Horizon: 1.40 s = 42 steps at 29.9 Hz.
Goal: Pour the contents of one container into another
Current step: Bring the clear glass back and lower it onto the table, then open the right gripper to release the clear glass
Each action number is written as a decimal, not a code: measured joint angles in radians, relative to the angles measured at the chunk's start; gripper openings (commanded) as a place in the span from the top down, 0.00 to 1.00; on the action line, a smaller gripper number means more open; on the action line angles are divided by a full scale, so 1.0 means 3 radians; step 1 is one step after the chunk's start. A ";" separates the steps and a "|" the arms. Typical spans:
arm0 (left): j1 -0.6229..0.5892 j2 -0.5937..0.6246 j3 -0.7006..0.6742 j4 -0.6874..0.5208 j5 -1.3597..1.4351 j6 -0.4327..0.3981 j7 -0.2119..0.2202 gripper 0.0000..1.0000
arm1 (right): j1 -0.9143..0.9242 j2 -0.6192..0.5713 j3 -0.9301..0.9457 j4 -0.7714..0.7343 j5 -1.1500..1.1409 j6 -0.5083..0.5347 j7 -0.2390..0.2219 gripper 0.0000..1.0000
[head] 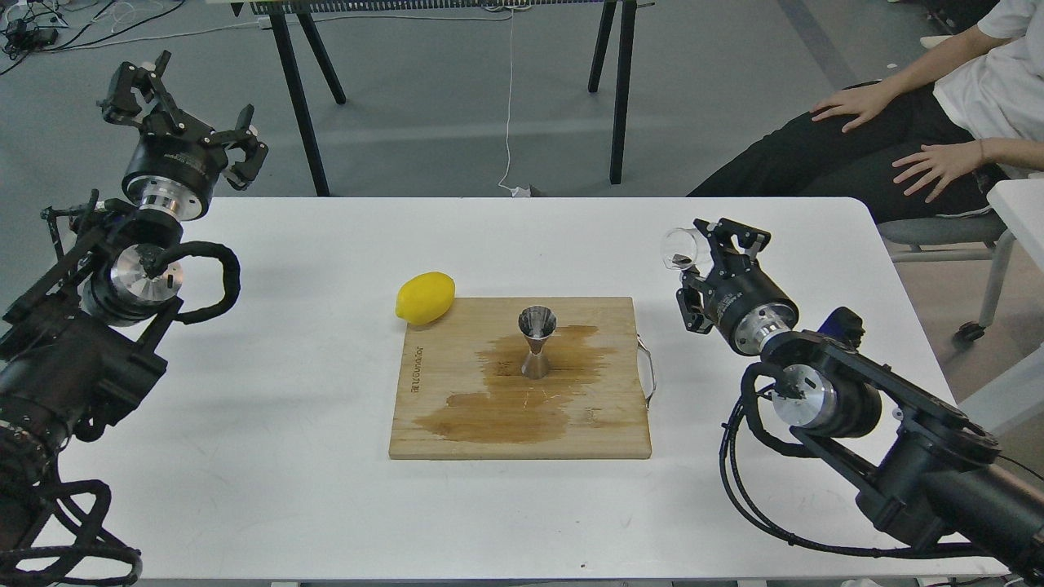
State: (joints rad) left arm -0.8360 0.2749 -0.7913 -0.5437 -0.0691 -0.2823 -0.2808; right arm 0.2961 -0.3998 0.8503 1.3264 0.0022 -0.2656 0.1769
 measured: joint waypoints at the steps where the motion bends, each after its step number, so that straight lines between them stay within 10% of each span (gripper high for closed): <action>1: 0.0000 0.0000 0.0002 -0.0001 0.0000 0.0007 0.0000 0.00 | -0.0088 -0.0005 0.0098 -0.0047 0.0207 0.0111 -0.0053 0.61; 10: -0.0009 -0.0016 0.0009 -0.0005 0.0000 0.0032 0.0000 0.00 | -0.0568 0.0053 0.0758 -0.0540 0.1464 0.0824 -0.0530 0.57; 36: -0.0012 -0.0061 0.0015 -0.0009 0.0006 0.0065 0.0005 0.00 | -0.0567 0.0596 0.1159 -0.1211 0.1722 0.1004 -0.0666 0.32; 42: -0.0012 -0.0062 0.0015 -0.0008 0.0006 0.0070 0.0001 0.00 | -0.0572 0.0596 0.1164 -0.1212 0.1721 0.1024 -0.0666 0.58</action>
State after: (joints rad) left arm -0.8397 0.2563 -0.7869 -0.5461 -0.0674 -0.2614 -0.2805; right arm 0.1246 -0.2209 1.1994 0.9627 0.5185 0.0416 -0.0228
